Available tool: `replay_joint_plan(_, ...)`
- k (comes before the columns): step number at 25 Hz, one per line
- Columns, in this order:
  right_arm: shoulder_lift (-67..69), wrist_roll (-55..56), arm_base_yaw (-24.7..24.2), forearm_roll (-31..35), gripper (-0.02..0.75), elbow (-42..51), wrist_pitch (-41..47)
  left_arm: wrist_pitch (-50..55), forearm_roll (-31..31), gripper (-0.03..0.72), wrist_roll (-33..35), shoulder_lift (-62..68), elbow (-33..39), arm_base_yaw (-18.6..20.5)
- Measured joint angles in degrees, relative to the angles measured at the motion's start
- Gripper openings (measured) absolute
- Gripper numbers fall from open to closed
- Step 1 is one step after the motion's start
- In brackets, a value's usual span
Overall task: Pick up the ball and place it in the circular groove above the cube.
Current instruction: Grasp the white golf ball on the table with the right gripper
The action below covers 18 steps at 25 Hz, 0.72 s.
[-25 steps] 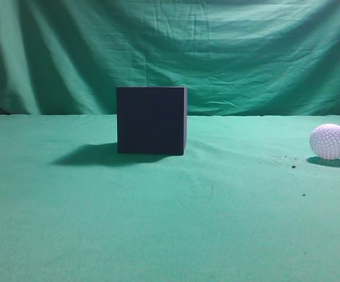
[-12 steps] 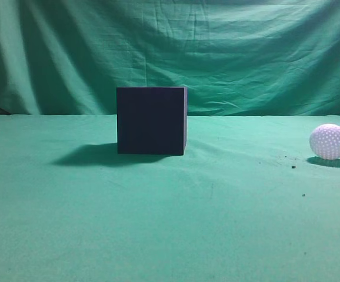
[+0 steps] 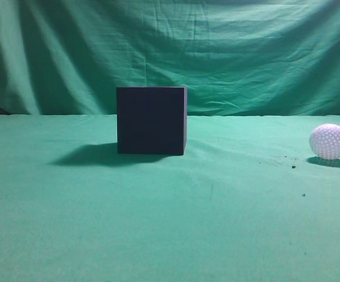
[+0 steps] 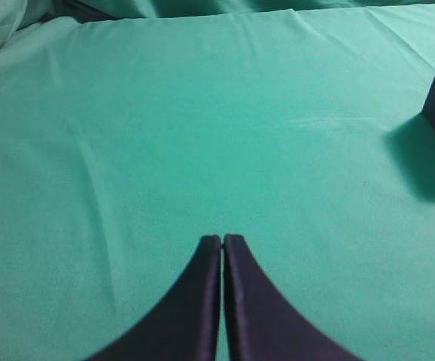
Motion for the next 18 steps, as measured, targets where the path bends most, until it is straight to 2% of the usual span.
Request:
replay_joint_plan(2, 3.1, -2.5, 0.0, 0.0, 0.0, -0.8, 2.7, 0.0, 0.0, 0.0, 0.0, 0.0, 0.0, 0.0)
replay_joint_plan(3, 4.8, -4.3, 0.0, 0.0, 0.046, -1.8, 5.0, 0.0, 0.0, 0.0, 0.0, 0.0, 0.0, 0.0)
replay_joint_plan(5, 8.5, -7.7, 0.0, 0.0, 0.046, -4.7, 9.7, 0.0, 0.0, 0.0, 0.0, 0.0, 0.0, 0.0)
replay_joint_plan(6, 10.9, -8.6, 0.0, 0.0, 0.0, -6.3, 12.5, 0.0, 0.0, 0.0, 0.0, 0.0, 0.0, 0.0)
replay_joint_plan(12, 25.0, -10.2, 0.1, -0.6, 0.0, -18.7, 27.3, 0.0, 0.0, 0.0, 0.0, 0.0, 0.0, 0.0)
replay_joint_plan(15, 31.4, -10.2, 3.0, -2.6, 0.0, -22.6, 30.9, 0.0, 0.0, 0.0, 0.0, 0.0, 0.0, 0.0)
replay_joint_plan(18, 36.9, -5.6, 8.7, -9.3, 0.0, -25.7, 32.6, 0.0, 0.0, 0.0, 0.0, 0.0, 0.0, 0.0)
